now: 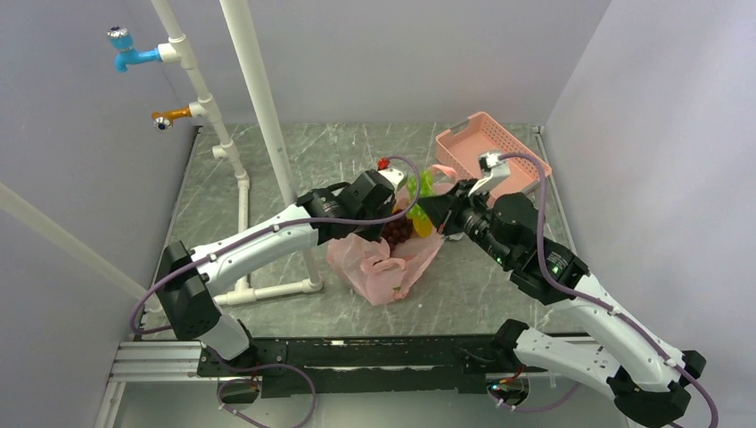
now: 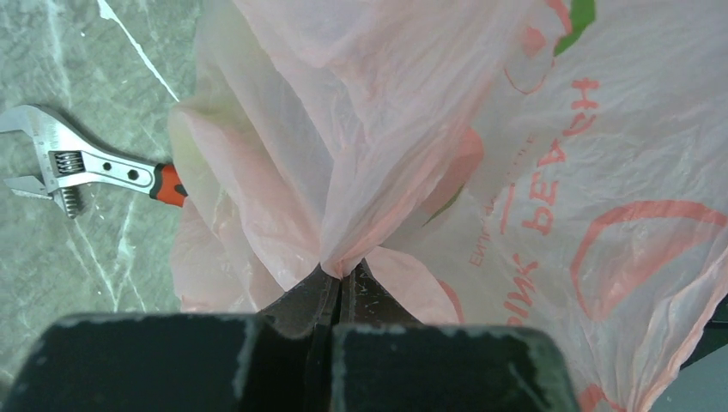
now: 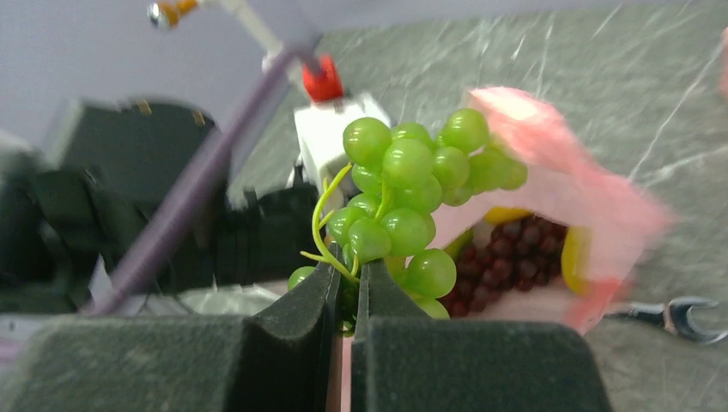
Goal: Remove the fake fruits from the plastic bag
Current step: Take out the fake fruit from the plastic bag, then place the fake fruit in the bin, then take out the fake fruit from the plastic bag.
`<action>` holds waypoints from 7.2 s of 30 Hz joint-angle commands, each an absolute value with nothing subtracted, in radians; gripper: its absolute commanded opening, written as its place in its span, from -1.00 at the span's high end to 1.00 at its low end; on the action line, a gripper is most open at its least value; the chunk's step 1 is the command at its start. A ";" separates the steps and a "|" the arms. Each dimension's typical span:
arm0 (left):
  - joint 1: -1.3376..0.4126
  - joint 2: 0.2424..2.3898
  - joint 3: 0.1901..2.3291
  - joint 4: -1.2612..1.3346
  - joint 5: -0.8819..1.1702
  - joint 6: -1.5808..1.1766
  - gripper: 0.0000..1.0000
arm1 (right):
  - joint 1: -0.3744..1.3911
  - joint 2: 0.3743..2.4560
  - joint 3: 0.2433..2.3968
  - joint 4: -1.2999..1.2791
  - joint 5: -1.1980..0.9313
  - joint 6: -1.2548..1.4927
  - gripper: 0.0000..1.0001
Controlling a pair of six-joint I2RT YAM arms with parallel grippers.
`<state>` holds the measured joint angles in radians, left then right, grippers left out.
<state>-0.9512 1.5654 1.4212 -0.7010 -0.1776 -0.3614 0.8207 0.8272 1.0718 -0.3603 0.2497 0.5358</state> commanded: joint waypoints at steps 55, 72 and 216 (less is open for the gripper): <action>-0.923 1.546 1.599 -0.762 -0.136 -0.341 0.65 | 0.005 2.010 1.775 -0.629 0.290 0.296 0.16; -0.965 1.326 1.502 -0.812 -0.081 -0.395 -0.78 | 0.205 1.184 1.249 -0.557 0.085 0.318 -0.10; -1.374 1.049 0.899 -0.629 -0.351 -0.412 1.00 | 0.823 0.682 0.786 -0.066 -0.105 0.559 1.00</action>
